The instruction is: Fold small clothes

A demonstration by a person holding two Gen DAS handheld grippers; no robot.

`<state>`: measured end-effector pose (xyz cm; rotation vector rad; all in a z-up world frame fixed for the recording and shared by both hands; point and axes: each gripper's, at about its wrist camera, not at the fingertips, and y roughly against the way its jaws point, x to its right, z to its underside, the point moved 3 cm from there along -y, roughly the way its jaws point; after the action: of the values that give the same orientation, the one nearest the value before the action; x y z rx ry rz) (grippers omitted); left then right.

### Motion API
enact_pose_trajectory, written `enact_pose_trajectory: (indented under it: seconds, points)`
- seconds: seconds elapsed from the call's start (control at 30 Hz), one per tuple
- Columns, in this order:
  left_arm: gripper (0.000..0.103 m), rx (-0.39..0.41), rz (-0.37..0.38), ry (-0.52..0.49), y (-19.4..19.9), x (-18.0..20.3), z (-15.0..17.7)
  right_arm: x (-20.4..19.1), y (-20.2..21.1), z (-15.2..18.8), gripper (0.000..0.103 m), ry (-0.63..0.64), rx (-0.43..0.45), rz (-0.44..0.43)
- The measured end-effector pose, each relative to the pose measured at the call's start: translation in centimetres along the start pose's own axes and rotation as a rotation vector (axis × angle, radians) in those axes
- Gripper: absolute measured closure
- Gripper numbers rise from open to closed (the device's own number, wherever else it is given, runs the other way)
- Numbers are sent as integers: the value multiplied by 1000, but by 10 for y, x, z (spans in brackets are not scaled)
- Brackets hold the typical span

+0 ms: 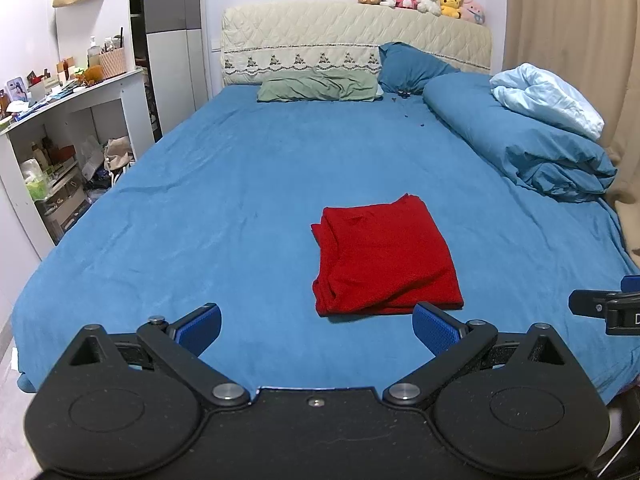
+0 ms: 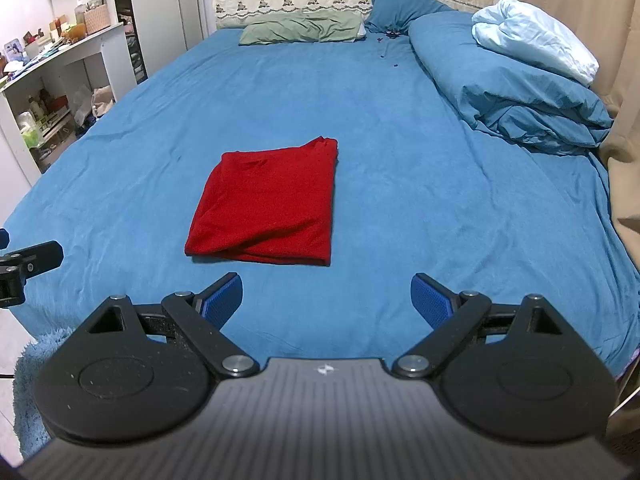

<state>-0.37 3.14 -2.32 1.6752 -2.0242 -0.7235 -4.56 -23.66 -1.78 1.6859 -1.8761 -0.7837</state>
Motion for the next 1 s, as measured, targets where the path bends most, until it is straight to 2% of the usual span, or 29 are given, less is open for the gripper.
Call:
enact_pose_trajectory:
  seconds: [1.0]
  points:
    - [0, -2, -5, -11, 0, -4, -2, -7, -3, 3, 0, -1, -13, -5]
